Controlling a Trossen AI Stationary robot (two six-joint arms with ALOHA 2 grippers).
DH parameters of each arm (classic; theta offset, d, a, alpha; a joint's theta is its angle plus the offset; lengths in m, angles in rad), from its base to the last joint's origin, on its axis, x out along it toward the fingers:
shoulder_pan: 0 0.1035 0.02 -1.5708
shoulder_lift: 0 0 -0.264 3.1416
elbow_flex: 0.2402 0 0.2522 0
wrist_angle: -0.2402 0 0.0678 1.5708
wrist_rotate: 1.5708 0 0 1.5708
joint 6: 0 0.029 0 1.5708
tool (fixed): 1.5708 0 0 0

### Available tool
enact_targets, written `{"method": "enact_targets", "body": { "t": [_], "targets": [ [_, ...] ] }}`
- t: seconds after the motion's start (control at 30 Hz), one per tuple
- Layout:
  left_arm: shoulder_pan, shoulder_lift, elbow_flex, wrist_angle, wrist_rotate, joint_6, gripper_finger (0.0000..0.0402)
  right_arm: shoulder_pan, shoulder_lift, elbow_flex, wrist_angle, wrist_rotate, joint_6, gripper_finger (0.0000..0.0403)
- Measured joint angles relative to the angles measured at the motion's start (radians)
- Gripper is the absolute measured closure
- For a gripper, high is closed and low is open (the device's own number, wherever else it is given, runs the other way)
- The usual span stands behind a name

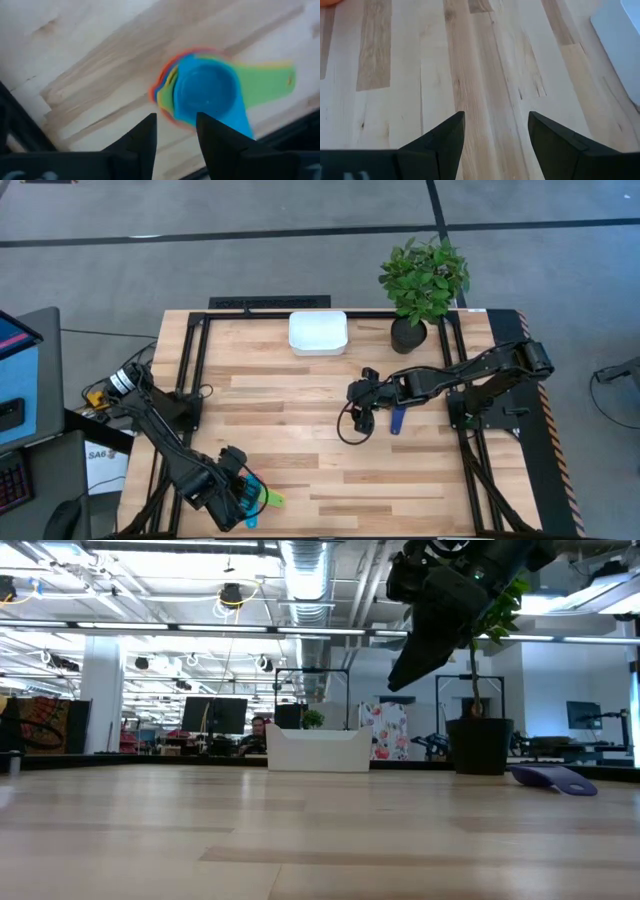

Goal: Nest measuring cups in basket
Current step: Stack the light blue measuring cup into the green measuring cup

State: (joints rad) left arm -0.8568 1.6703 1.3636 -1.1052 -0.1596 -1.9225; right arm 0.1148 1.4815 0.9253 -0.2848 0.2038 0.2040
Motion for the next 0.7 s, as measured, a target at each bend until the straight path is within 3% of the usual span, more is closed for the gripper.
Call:
{"method": "enact_targets", "body": {
  "t": [0.2, 0.5, 0.7],
  "targets": [
    [-0.058, 0.0, 0.0, 0.066, 0.175, 0.193, 0.0298, 0.0, 0.0, 0.0, 0.0, -0.096, -0.052, 0.0163],
    [-0.155, 0.019, -0.061, 0.269, 0.163, 0.058, 0.0346, 0.011, 0.0, 0.0, 0.0, -0.101, -0.036, 0.0163],
    [-0.161, 0.109, -0.066, 0.382, 0.191, 0.107, 0.0373, 0.016, 0.0, 0.0, 0.0, -0.1, -0.028, 0.0163]
  ]
}}
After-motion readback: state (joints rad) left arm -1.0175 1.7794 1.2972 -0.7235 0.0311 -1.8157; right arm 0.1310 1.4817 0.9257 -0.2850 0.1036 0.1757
